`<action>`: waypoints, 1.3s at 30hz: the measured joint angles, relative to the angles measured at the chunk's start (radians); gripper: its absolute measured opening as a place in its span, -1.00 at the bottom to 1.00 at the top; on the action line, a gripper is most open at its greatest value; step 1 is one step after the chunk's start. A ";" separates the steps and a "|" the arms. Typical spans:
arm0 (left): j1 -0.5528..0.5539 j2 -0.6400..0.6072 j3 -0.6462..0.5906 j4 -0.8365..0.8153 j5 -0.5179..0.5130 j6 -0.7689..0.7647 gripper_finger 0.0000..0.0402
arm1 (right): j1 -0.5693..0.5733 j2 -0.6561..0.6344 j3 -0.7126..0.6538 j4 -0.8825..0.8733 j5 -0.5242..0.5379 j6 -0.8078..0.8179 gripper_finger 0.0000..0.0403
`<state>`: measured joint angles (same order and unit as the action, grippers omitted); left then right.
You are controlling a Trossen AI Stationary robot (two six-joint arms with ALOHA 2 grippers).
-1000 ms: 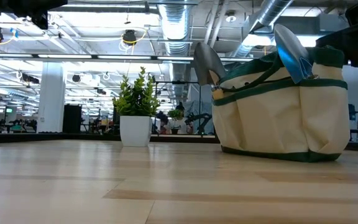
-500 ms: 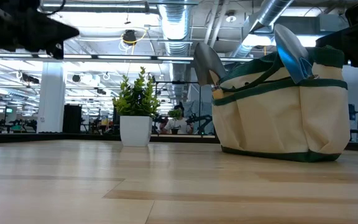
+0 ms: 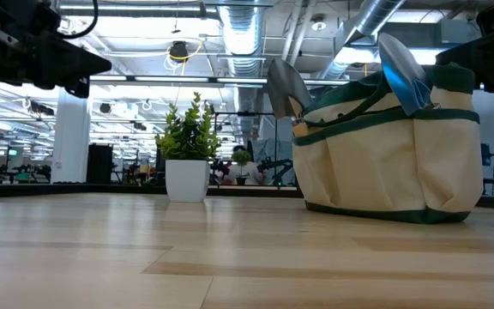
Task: Pick & Place Garden tools in Gardening bag
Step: Return to Home Position
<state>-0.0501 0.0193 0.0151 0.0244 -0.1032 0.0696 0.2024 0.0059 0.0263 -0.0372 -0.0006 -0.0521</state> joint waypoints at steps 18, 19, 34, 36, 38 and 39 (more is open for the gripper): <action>0.000 0.029 0.000 0.004 0.000 0.000 -0.99 | 0.000 0.000 0.000 0.000 0.000 0.000 -1.00; 0.000 0.029 0.000 0.004 0.000 0.000 -0.99 | 0.000 0.000 0.000 0.000 0.000 0.000 -1.00; 0.000 0.029 0.000 0.007 0.000 0.000 -0.99 | 0.000 0.000 0.000 0.000 0.000 0.000 -1.00; 0.000 0.029 0.000 0.008 0.000 0.000 -0.99 | 0.000 0.000 0.000 0.000 0.000 0.000 -1.00; 0.000 0.029 0.000 0.008 0.000 0.000 -0.99 | 0.000 0.000 0.000 0.000 0.000 0.000 -1.00; 0.000 0.029 0.000 0.008 0.000 0.000 -0.99 | 0.000 0.000 0.000 0.000 0.000 0.000 -1.00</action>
<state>-0.0498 0.0479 0.0151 0.0322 -0.1028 0.0696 0.2024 0.0063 0.0261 -0.0373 -0.0006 -0.0521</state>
